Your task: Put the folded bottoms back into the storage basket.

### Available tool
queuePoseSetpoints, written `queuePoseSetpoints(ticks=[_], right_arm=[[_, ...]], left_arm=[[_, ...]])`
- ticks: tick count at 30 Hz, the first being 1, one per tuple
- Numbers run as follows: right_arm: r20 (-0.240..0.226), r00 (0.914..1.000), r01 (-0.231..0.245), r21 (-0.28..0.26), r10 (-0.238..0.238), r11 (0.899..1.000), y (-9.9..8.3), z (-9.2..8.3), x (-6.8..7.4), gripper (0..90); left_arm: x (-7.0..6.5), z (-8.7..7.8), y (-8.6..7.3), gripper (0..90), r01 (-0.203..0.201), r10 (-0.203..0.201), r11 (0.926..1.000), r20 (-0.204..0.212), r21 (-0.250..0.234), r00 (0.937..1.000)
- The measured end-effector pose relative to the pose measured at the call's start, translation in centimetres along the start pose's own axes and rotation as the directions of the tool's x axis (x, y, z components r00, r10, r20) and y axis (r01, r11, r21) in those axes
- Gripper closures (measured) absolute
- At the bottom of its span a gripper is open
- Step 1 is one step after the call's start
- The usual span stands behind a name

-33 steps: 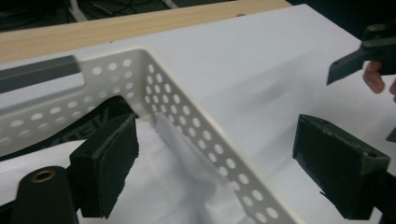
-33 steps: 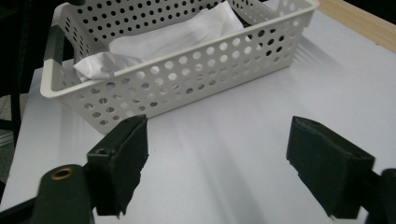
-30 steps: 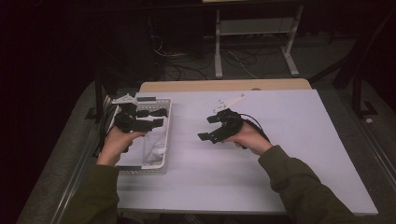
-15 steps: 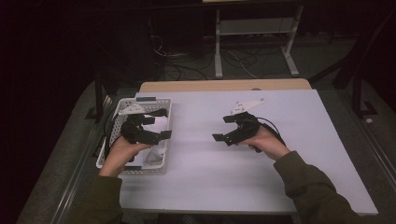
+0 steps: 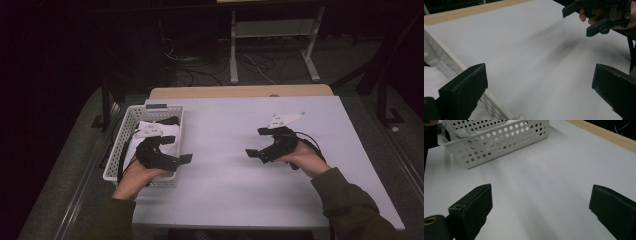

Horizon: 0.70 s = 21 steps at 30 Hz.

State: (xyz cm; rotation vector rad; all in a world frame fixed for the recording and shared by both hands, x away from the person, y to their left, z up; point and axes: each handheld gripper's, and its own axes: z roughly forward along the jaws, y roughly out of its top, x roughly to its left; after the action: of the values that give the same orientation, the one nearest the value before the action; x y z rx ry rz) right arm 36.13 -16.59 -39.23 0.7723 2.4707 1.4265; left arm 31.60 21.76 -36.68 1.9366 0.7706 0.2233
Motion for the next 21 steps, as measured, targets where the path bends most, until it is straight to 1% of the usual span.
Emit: queuePoseSetpoints(ticks=[4,7,12,15,16,17,18,21], right_arm=[[0.005,1.0,-0.006,-0.014,0.006,1.0,-0.5,-0.9,0.0,3.0],[0.002,0.9999,-0.01,-0.022,0.01,1.0,-0.9,-1.6,0.1,2.0],[0.005,0.9999,-0.009,-0.022,0.009,1.0,-1.8,-2.7,0.2,1.2],[0.011,0.9999,-0.01,-0.024,0.01,1.0,-2.3,-3.4,0.2,1.1],[0.012,0.9998,-0.015,-0.023,0.015,1.0,-2.5,-3.7,0.2,1.1],[0.014,0.9998,-0.015,-0.026,0.015,1.0,-2.7,-3.9,0.2,1.1],[0.015,0.9997,-0.018,-0.03,0.018,0.999,-2.9,-4.1,0.2,1.1],[0.018,0.9997,-0.018,-0.028,0.019,0.999,-3.5,-4.7,0.3,1.1]], left_arm=[[-0.8,0.2,-0.3,0.0,-0.012,0.012,0.9999,0.021,-0.007,0.9997],[-1.4,0.5,-0.6,0.0,-0.016,0.017,0.9994,0.04,-0.031,0.9991],[-2.0,1.2,-1.4,0.0,-0.056,0.057,0.9981,0.041,-0.025,0.9975],[-2.1,1.4,-1.7,0.0,-0.075,0.075,0.9972,0.03,-0.01,0.9968],[-2.0,1.4,-1.8,0.0,-0.072,0.073,0.9973,0.033,-0.012,0.9968],[-2.0,1.3,-1.9,0.0,-0.066,0.067,0.9977,0.049,-0.014,0.9965],[-1.9,1.4,-2.0,0.0,-0.062,0.063,0.9979,0.055,-0.019,0.9966],[-1.9,1.4,-2.3,0.0,-0.057,0.058,0.9982,0.058,-0.02,0.9966]])
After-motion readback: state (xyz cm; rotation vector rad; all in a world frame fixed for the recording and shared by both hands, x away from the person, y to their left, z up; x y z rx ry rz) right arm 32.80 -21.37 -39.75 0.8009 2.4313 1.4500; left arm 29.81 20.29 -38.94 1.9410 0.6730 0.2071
